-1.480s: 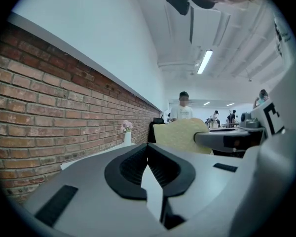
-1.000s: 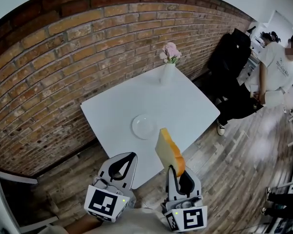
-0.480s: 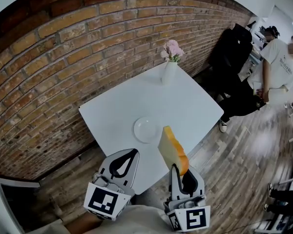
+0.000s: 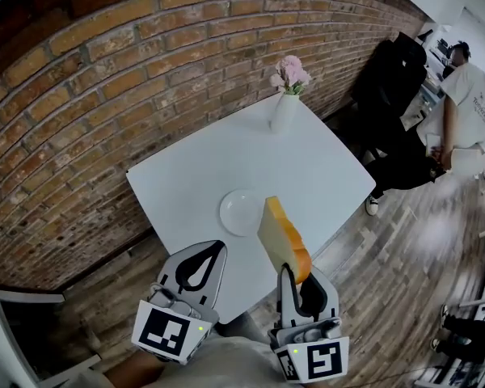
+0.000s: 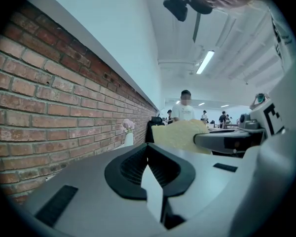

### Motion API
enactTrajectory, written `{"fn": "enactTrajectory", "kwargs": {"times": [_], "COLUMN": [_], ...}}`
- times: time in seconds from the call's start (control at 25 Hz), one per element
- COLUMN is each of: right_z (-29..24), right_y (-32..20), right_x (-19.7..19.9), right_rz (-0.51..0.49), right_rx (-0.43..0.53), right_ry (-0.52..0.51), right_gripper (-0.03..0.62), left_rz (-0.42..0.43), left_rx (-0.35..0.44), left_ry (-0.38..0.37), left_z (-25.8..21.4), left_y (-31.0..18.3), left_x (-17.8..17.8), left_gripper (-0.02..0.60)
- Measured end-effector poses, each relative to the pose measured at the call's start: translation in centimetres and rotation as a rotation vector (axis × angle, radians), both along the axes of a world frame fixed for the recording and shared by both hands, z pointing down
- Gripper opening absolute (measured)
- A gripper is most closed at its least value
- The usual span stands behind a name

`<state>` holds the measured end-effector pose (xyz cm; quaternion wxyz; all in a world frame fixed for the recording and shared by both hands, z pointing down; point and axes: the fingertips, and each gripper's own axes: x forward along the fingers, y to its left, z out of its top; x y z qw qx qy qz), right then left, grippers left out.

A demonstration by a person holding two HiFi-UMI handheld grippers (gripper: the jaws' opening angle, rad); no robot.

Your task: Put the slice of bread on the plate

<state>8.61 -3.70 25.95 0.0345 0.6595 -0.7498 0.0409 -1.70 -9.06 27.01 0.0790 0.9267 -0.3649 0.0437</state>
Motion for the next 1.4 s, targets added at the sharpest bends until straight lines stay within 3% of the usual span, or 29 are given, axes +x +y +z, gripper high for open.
{"fn": "enactTrajectory", "kwargs": {"times": [1.4], "right_z": [10.0], "right_y": [-10.6], "right_x": [2.0], "right_rz": [-0.114], "right_rx": [-0.123], "right_ry": [-0.105], "right_gripper": [0.094], "left_rz": [0.020], "left_rx": [-0.104], "left_ry": [-0.106], "left_z": [7.1], "left_y": [-5.5], "left_x": [3.8], "left_gripper": [0.009]}}
